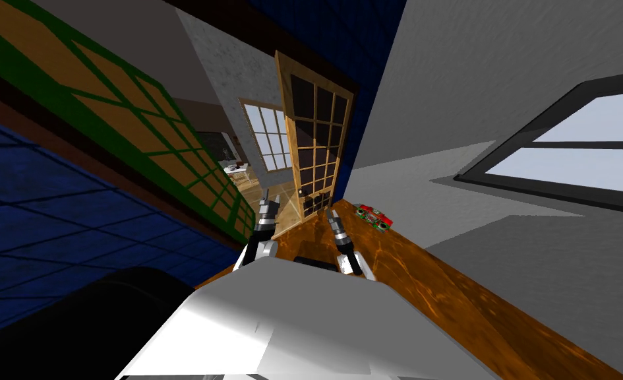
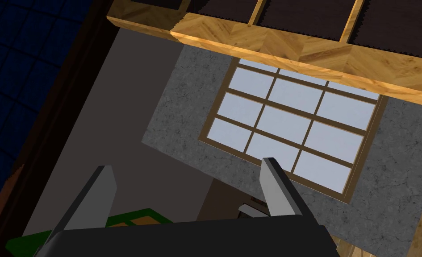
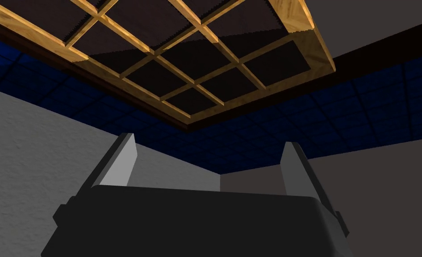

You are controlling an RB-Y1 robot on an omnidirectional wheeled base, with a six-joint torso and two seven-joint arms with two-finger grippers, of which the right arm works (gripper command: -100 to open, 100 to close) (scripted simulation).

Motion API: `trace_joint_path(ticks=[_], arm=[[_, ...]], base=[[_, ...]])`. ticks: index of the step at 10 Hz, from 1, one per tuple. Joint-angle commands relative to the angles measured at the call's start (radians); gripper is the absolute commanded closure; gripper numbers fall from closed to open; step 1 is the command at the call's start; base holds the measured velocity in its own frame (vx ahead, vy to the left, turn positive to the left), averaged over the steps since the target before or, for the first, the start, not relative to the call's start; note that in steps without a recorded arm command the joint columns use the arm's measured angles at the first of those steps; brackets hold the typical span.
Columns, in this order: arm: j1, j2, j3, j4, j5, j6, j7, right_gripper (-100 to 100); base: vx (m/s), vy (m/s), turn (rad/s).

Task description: Push the door open

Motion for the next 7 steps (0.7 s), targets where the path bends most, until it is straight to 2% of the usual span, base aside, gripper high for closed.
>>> trace_joint_path(ticks=[1,4,7], arm=[[-0.013,-0.001,0.022,0.043,0.02,-0.014,0.036,-100],[-0.032,-0.001,0.045,0.1,0.041,-0.032,0.074,-100],[-0.063,0.002,0.083,0.196,0.077,-0.062,0.138,-100]], base=[[0.146,0.056,-0.143],[0.117,0.044,-0.1],[0.125,0.056,-0.133]])
